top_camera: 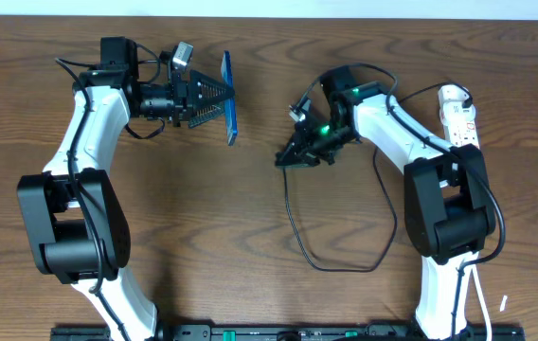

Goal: Plug charger to phone and switch on socket
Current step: 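Lift the plug with the right gripper toward the phone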

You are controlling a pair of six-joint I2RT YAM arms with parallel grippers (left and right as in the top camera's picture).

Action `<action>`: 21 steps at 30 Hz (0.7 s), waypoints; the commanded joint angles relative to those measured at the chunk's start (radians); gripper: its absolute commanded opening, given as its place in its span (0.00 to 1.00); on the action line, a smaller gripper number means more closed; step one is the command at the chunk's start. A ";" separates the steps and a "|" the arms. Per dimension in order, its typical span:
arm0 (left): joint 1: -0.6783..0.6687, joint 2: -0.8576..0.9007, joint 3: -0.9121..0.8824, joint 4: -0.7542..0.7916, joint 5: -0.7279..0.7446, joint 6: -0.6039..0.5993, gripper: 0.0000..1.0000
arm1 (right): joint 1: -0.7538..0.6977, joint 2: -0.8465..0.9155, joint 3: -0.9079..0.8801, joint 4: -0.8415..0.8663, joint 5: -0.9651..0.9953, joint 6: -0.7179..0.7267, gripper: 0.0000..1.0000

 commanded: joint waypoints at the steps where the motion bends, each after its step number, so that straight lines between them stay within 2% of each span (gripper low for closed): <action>1: 0.006 -0.028 -0.006 0.001 0.047 0.021 0.07 | -0.003 0.006 0.023 -0.008 -0.456 -0.269 0.01; 4: 0.006 -0.028 -0.006 0.001 0.046 0.020 0.07 | 0.003 0.006 0.023 -0.012 -0.539 -0.328 0.01; 14: 0.006 -0.028 -0.006 0.000 0.037 0.010 0.08 | 0.024 0.006 0.023 -0.011 -0.531 -0.416 0.01; 21: 0.006 -0.028 -0.006 -0.027 -0.067 -0.029 0.07 | 0.024 0.006 0.023 -0.011 -0.505 -0.452 0.01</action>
